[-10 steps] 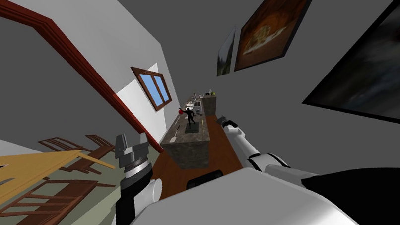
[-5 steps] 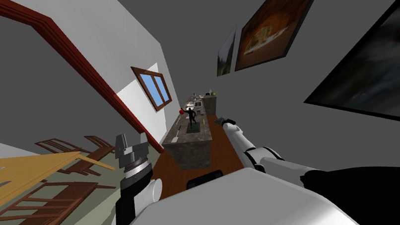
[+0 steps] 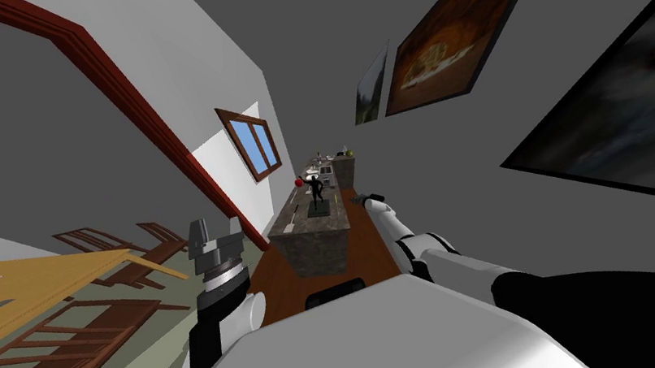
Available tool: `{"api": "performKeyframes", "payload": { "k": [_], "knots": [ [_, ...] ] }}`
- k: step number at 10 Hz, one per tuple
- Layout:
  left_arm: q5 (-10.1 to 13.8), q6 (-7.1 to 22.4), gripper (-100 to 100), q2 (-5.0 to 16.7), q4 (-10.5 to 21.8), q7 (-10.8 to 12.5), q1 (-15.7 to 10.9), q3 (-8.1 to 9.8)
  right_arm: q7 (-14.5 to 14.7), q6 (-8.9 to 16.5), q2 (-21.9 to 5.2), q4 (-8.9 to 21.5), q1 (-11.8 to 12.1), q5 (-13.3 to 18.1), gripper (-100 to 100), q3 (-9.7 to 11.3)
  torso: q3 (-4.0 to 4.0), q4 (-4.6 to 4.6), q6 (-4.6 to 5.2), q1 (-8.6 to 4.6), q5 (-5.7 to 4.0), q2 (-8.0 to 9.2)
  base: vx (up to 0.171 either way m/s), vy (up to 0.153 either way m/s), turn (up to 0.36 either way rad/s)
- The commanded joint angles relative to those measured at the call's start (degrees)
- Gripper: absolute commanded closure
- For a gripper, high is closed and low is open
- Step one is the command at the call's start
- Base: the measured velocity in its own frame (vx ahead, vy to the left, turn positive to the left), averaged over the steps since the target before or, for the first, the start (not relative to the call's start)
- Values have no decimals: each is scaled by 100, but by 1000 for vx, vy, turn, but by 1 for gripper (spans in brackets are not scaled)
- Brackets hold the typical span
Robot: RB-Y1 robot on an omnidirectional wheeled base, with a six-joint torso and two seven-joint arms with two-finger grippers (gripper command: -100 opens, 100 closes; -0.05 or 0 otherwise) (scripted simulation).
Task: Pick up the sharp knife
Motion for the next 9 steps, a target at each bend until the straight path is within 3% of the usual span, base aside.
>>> {"api": "performKeyframes", "payload": {
  "k": [1, 2, 3, 4, 5, 8, 9],
  "knots": [
    [0, 0, 0, 0, 0, 0, 0, 0, -125, 131, -9, 171, -80, -62, -100, -28, 0, 0, 0, 0, 0, 0, 6, 51, -17],
    [0, 0, 0, 0, 0, 0, 0, 0, -324, 347, -49, 378, -289, -217, -100, -76, 0, 0, 0, 0, 0, 0, 10, 63, -27],
    [0, 0, 0, 0, 0, 0, 0, 0, -324, 347, -49, 486, -289, -217, -100, -76, -1, 0, 0, 5, 2, -2, 6, 59, -11],
    [0, 0, 0, 0, 0, 0, 0, 0, -509, 555, -90, 628, -490, -364, -100, -126, -1, -1, 0, 4, 1, -1, 11, 63, -26],
    [0, 0, 0, 0, 0, 0, 0, 0, -509, 555, -90, 784, -490, -364, -100, -126, -1, 0, -1, 7, 2, -3, 18, 49, -11],
    [0, 0, 0, 0, 0, 0, 0, 0, -835, 936, -175, 1240, -866, -626, -100, -227, -2, -1, 0, 3, 1, -3, 10, 62, -21],
    [0, 0, 0, 0, 0, 0, 0, 0, -835, 936, -175, 1324, -866, -626, -100, -227, -1, 0, 0, 6, 2, -2, 10, 52, -13]
  ]
}}
